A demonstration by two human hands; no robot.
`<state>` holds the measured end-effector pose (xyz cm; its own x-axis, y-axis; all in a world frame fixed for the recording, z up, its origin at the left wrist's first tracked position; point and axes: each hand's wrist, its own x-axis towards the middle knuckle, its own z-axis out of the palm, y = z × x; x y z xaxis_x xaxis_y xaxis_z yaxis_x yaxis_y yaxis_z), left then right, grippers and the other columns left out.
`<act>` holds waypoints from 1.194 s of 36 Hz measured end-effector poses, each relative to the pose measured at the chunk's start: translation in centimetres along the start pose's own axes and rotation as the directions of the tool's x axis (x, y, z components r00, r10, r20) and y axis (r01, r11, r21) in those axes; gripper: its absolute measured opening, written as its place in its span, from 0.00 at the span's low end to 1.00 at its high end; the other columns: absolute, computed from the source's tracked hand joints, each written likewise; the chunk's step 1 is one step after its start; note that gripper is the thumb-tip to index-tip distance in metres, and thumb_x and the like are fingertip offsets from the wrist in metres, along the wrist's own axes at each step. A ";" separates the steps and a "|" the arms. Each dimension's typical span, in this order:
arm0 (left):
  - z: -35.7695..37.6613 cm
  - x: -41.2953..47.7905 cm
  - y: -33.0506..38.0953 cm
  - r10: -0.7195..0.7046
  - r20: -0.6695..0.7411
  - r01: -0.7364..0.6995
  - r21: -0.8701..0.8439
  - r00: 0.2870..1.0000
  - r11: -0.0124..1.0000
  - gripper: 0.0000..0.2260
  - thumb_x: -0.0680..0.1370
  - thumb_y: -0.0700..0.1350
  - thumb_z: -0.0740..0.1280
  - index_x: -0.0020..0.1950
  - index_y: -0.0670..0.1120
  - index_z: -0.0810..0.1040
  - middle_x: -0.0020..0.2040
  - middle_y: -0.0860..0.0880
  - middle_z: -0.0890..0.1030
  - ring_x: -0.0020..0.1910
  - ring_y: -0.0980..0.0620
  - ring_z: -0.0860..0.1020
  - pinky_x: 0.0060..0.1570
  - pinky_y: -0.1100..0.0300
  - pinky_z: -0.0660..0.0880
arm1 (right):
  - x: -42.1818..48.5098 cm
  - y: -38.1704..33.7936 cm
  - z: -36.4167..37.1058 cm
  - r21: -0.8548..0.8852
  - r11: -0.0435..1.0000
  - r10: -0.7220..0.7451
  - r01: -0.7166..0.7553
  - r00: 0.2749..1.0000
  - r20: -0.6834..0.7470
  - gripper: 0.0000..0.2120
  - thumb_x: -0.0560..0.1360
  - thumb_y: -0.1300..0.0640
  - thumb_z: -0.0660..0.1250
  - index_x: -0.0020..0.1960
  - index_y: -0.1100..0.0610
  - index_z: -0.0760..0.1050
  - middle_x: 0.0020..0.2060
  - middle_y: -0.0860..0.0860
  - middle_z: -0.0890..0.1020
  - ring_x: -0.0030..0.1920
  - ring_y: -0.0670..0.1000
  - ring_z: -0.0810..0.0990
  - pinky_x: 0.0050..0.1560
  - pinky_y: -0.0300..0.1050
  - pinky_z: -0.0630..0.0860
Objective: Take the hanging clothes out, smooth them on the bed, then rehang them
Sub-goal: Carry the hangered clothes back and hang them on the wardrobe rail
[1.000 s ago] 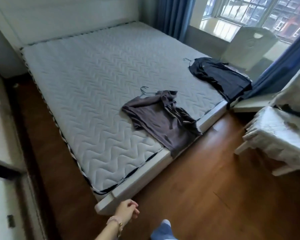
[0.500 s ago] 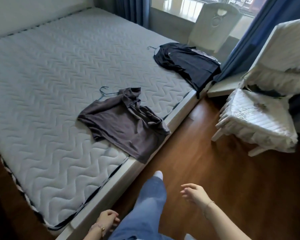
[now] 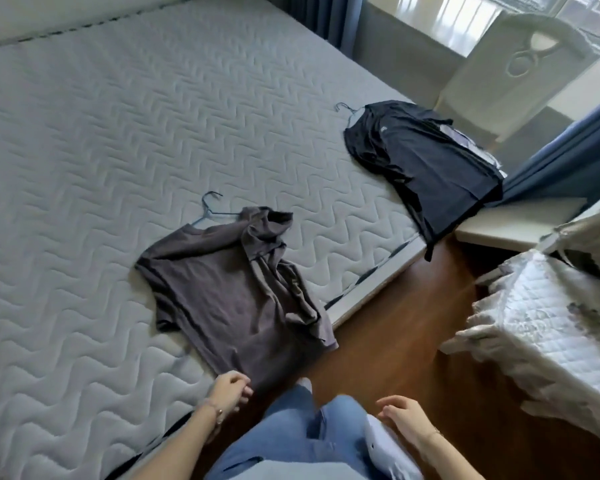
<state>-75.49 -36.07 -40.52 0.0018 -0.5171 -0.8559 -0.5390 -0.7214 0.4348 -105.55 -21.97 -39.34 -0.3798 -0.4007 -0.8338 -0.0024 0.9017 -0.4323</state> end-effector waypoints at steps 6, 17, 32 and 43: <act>1.1 1.8 9.6 0.075 -0.098 -0.091 -0.171 0.992 0.981 0.12 0.79 0.34 0.56 0.39 0.46 0.73 0.33 0.47 0.78 0.29 0.54 0.74 0.27 0.66 0.66 | 5.6 -6.1 -4.3 -0.239 0.970 -0.043 0.054 0.998 0.050 0.12 0.72 0.70 0.63 0.35 0.58 0.79 0.33 0.53 0.79 0.36 0.51 0.75 0.27 0.25 0.68; 1.8 4.4 13.8 -0.189 -0.308 -0.033 -0.593 0.932 0.805 0.09 0.80 0.35 0.57 0.43 0.44 0.74 0.36 0.45 0.78 0.32 0.51 0.75 0.29 0.64 0.68 | 18.1 -21.8 -8.0 -0.525 0.804 -0.119 0.280 0.940 0.319 0.10 0.67 0.67 0.64 0.33 0.57 0.80 0.26 0.50 0.82 0.31 0.52 0.81 0.34 0.43 0.75; -13.9 23.2 17.1 -0.235 -0.626 -0.050 -0.402 0.743 0.914 0.09 0.78 0.36 0.61 0.54 0.38 0.79 0.48 0.41 0.82 0.45 0.43 0.80 0.43 0.59 0.73 | 32.5 -37.8 3.3 -0.582 0.645 -0.203 0.495 0.846 0.494 0.10 0.72 0.68 0.63 0.39 0.56 0.78 0.29 0.51 0.81 0.33 0.55 0.78 0.32 0.37 0.70; -20.3 36.2 22.8 0.169 -0.590 0.125 0.424 0.790 0.897 0.19 0.79 0.43 0.59 0.70 0.43 0.68 0.71 0.44 0.68 0.68 0.42 0.69 0.65 0.50 0.69 | 39.1 -40.3 6.1 -0.496 0.692 -0.304 0.525 0.835 0.460 0.08 0.73 0.67 0.66 0.45 0.56 0.78 0.37 0.54 0.83 0.38 0.51 0.81 0.38 0.44 0.72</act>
<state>-70.58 -80.62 -55.93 0.4072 -0.8019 -0.4372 -0.8406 -0.5163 0.1639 -114.70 -74.95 -56.66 0.1088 -0.6831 -0.7222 -0.6599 0.4936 -0.5664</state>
